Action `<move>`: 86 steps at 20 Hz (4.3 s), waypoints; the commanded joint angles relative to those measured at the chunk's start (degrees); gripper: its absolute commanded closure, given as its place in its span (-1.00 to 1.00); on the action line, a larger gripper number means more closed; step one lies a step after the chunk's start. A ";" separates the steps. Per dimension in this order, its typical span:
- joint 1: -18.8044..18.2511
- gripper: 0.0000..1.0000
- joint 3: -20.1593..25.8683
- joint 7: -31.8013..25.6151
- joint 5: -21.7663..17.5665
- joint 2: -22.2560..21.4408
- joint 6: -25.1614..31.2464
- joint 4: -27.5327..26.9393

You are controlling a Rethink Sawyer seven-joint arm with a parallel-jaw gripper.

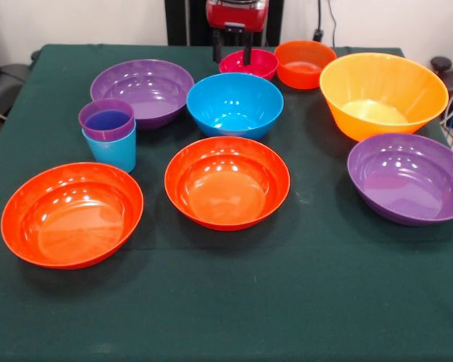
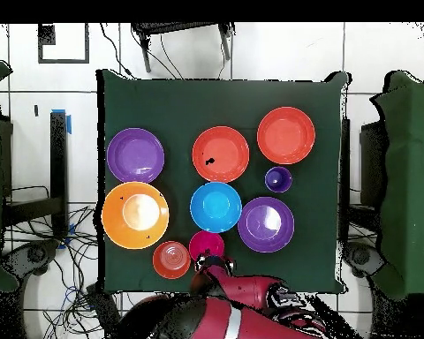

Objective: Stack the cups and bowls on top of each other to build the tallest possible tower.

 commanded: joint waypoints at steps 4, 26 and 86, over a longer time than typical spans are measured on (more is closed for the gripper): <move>3.62 -1.00 -0.72 8.95 3.12 6.48 -4.13 -1.96; 2.47 -1.00 -0.14 8.87 1.55 7.23 -5.78 -2.37; -21.34 1.00 15.94 -5.43 -9.30 -26.17 22.66 12.53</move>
